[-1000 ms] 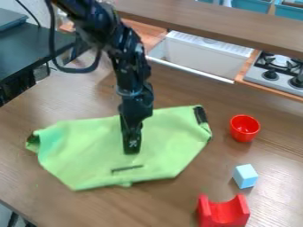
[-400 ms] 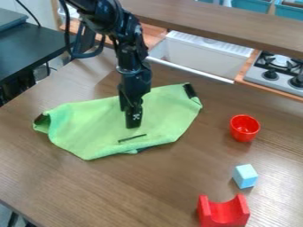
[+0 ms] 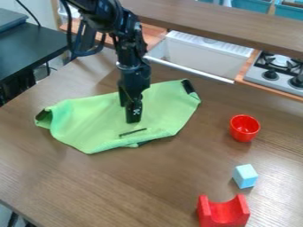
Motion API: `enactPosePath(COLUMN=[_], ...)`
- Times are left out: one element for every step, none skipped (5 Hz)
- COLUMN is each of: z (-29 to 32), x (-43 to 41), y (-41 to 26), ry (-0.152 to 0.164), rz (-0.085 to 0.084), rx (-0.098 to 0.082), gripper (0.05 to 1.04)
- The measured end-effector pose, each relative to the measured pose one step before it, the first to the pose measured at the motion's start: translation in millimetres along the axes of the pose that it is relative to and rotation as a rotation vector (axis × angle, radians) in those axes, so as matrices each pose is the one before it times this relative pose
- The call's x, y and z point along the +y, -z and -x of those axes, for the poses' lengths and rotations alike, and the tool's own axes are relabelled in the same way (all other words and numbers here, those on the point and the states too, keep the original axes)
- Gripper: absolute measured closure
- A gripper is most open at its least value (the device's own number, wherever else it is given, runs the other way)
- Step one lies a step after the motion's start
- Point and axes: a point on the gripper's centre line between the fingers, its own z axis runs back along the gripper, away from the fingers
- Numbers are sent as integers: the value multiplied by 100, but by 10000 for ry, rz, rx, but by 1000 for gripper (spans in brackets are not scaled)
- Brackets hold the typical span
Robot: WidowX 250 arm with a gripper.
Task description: Move the cloth back and forth from the top left to bottom right of the table
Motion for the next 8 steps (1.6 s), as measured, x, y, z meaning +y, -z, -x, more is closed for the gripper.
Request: enactPosePath(z=[736, 927, 618, 578, 427, 282, -90, -633], x=[-1821, -2613, -2898, -3279, -2725, -1218, 265, 1768], y=[-101, -216, -303, -158, -200, -8, -17, -54], ry=[290, 574, 693, 661, 541, 173, 75, -201], rz=[29, 100, 101, 293, 278, 181, -200, -299], rx=[-90, -38, -99, -5, 16, 21, -45, 9], gripper=[82, 82, 82, 82, 82, 83, 82, 83])
